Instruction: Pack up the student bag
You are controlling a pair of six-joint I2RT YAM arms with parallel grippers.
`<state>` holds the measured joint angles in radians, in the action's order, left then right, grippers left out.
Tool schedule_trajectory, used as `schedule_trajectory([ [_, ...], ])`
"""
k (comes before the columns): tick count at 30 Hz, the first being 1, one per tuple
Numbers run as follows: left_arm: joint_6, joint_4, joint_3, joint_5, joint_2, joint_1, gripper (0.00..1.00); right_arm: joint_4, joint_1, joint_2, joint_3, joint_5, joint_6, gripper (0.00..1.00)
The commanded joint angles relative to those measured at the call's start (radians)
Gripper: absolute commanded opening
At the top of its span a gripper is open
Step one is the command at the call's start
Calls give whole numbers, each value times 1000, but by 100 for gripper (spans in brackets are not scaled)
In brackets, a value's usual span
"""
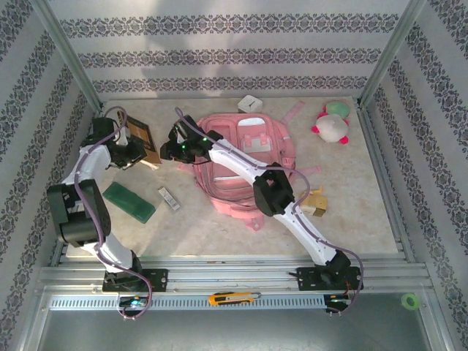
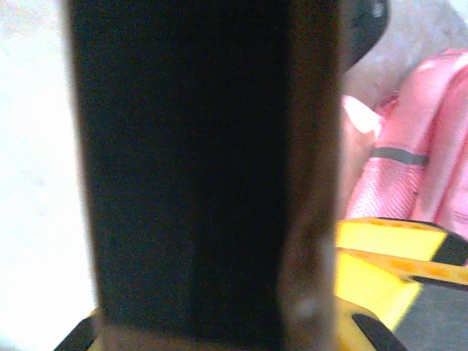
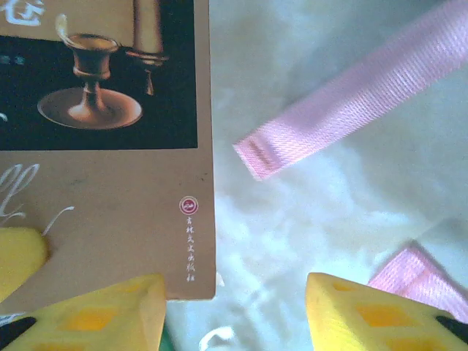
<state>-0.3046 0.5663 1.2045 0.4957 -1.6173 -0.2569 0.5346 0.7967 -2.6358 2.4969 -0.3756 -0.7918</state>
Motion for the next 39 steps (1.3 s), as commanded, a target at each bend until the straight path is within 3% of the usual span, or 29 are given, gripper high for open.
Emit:
schedule_trajectory([
  [1,96,-4,2,80,142,4,1,11,25,215,-74,56,78,57],
  [8,66,-136,-27,436,363,13,0,-94,77,659,-443,205,296,71],
  [13,-122,-432,-77,693,471,41,0,-350,64,986,-803,218,334,78],
  [18,-237,-599,-93,773,485,85,0,-451,21,1107,-938,151,285,78],
  [19,-292,-692,-102,795,487,98,0,-477,-3,1162,-996,126,268,79],
  [21,-625,-1183,-158,866,474,129,0,-513,-73,1270,-1115,30,241,81],
  [26,-943,-1575,-138,925,391,184,0,-602,-114,1310,-1188,-72,194,84],
  [30,-1107,-1768,-111,954,334,228,0,-651,-125,1286,-1172,-138,188,85],
  [39,-1053,-1699,-131,969,328,257,0,-770,-160,1200,-1085,-321,128,86],
])
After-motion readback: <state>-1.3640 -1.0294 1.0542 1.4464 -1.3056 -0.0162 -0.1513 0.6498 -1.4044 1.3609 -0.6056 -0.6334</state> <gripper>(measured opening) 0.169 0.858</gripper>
